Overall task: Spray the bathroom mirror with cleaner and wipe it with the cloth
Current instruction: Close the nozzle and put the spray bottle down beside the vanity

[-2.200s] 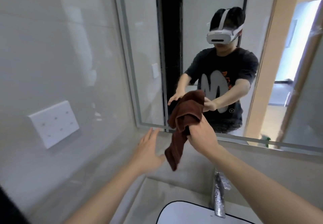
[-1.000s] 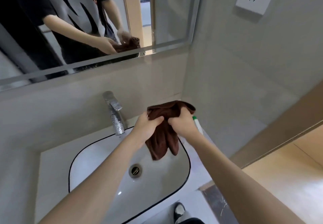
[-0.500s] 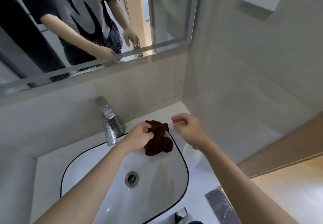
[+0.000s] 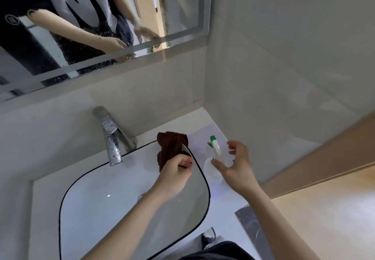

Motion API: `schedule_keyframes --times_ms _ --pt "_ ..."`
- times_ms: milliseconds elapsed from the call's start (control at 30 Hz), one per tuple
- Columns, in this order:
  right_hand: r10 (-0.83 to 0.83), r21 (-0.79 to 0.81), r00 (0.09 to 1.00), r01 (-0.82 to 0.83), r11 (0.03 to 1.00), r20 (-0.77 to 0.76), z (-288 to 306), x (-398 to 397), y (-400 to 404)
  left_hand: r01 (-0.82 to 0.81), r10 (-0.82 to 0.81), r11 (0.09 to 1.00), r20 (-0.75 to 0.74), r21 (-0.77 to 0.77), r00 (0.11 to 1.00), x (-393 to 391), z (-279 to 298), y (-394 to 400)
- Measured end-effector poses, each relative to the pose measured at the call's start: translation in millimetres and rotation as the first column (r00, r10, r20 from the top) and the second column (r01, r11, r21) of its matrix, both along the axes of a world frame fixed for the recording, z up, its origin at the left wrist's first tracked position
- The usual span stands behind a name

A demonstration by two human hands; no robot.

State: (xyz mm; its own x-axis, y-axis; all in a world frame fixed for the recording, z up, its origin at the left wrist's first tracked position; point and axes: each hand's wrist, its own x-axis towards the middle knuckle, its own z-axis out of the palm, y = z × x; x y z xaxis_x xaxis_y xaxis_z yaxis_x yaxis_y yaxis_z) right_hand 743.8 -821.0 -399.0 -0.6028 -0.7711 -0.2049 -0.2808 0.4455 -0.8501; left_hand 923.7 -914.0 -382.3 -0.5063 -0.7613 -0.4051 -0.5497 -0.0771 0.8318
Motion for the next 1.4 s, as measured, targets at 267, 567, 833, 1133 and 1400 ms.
schedule_keyframes --times_ms 267,567,833,1133,1400 --pt "-0.066 0.057 0.998 0.066 0.996 0.003 -30.4 14.9 -8.4 0.027 -0.027 0.999 -0.001 0.017 1.000 -13.4 4.7 4.5" --pt "-0.114 -0.032 0.994 0.114 0.993 0.001 -20.4 4.7 -9.3 0.021 -0.022 0.997 0.015 0.077 1.000 -18.2 12.7 7.3" --pt "-0.094 -0.365 0.983 0.146 0.920 0.157 56.7 -7.6 -23.3 -0.042 0.047 0.999 -0.161 0.032 0.986 -26.7 41.0 1.7" --pt "0.106 -0.690 0.992 -0.027 0.723 0.072 169.0 0.7 -31.6 -0.299 0.114 0.911 -0.523 -0.284 0.845 -28.7 175.6 -15.7" --pt "0.261 -0.745 0.965 -0.162 0.648 0.018 225.2 39.8 -28.5 -0.203 -0.009 0.965 -0.796 -0.165 0.605 -7.3 259.5 0.6"
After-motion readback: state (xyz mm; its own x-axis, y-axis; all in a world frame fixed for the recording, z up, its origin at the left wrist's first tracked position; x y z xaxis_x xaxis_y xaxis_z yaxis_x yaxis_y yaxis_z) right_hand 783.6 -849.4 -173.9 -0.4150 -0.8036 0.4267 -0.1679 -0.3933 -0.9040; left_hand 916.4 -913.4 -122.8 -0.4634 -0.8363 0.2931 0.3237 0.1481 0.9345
